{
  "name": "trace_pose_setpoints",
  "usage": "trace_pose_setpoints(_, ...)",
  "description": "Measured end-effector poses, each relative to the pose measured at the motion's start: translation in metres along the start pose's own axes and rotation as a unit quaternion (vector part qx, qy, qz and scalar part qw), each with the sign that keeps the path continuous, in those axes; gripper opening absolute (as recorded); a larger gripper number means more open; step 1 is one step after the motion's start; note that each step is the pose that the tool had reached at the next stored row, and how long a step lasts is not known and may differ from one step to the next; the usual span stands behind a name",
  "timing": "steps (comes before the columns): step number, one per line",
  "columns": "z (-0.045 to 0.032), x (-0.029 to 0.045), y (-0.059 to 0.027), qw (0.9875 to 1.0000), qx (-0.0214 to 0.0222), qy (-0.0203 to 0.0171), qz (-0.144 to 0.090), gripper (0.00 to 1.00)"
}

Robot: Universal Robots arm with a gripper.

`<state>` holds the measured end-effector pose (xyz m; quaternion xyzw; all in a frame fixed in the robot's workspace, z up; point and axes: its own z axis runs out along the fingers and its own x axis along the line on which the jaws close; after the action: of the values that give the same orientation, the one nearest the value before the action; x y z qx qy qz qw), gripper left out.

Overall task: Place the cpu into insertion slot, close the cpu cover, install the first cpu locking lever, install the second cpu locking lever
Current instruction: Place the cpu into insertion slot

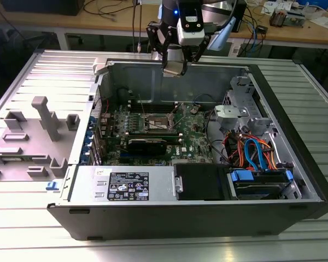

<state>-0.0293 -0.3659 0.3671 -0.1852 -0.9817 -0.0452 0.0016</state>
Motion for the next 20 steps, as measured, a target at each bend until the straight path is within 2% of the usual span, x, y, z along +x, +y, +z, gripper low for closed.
trace_pose_setpoints(7,0.0,-0.0001,-0.0001,1.0,0.0,-0.0005,0.005,0.55)
trace_pose_setpoints(14,0.0008,-0.0001,-0.0002,0.9994,-0.0006,-0.0031,0.035,0.55)
trace_pose_setpoints(20,0.0013,-0.0001,-0.0003,0.9982,-0.0012,-0.0053,0.06,0.55)
